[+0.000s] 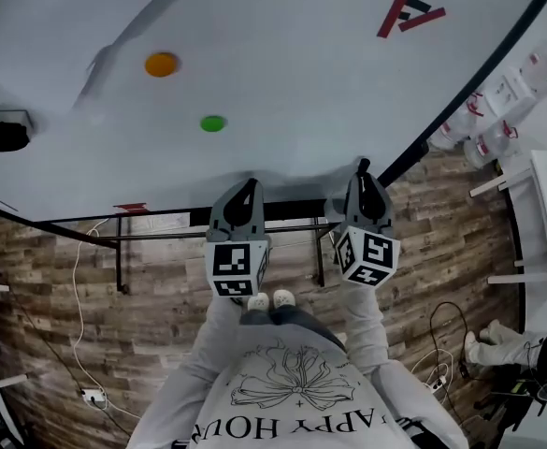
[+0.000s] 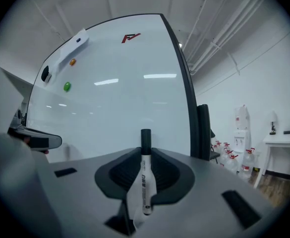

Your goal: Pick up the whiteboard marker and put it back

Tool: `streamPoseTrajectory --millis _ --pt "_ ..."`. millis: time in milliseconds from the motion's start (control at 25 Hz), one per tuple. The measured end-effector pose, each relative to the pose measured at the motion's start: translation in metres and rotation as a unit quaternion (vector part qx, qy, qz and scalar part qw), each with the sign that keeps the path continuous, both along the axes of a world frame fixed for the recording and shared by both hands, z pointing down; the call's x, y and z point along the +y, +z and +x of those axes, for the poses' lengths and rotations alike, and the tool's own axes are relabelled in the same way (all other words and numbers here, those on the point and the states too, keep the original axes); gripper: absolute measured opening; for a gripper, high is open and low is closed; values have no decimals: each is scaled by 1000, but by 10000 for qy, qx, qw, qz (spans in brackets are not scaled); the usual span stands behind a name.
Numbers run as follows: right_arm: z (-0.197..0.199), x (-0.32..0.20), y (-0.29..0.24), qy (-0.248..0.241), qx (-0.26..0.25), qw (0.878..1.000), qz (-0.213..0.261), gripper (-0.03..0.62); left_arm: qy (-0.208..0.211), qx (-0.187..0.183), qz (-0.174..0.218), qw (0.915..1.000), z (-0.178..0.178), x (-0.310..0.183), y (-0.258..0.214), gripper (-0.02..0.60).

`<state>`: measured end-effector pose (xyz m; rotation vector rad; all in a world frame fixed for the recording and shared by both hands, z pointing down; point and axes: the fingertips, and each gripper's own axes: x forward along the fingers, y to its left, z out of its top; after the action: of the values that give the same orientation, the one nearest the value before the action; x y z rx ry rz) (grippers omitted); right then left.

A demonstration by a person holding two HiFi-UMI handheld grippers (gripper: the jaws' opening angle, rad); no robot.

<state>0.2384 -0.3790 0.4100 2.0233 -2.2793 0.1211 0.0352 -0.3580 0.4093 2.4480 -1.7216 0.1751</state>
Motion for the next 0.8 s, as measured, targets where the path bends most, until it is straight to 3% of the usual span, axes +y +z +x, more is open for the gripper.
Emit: streamPoseTrajectory --millis 440,800 --pt "7 -6 64 158 -239 9982 -535 61 -11 4 -280 9996 3 -3 21 8" --pt "16 2 120 357 -447 9902 -1273 63 -29 -23 -470 9989 1 3 36 8"
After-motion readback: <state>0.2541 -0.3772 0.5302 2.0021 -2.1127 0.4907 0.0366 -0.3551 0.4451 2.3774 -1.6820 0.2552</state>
